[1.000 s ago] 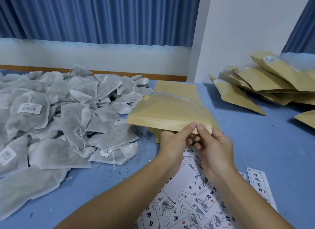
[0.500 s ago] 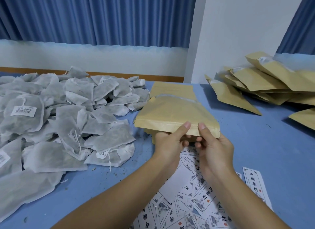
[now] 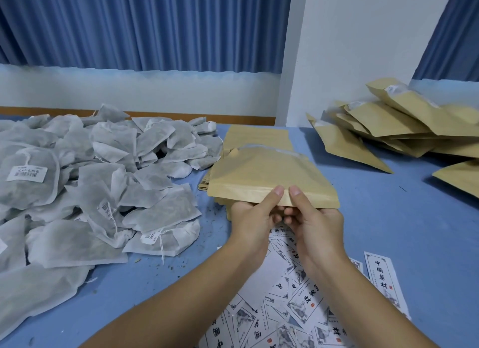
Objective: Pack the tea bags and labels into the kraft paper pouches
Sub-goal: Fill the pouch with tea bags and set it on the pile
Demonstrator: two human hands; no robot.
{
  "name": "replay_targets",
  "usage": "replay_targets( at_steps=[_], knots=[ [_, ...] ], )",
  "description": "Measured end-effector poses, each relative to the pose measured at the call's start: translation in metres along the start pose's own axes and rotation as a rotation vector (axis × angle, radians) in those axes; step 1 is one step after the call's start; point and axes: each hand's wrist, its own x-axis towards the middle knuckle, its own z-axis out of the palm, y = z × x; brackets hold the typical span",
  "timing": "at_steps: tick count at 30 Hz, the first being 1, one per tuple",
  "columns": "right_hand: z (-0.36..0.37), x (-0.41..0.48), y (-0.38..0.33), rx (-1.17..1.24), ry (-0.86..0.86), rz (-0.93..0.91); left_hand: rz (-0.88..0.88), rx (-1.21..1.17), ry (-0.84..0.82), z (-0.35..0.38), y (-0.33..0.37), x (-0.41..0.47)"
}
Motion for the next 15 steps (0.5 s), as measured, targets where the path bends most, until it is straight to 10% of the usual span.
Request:
replay_targets(
  at_steps=[15],
  knots=[
    [0.0000,0.0033,0.0008,-0.036,0.000,-0.047,0.047,0.060,0.046,-0.0012,0.0027,0.0012]
  ],
)
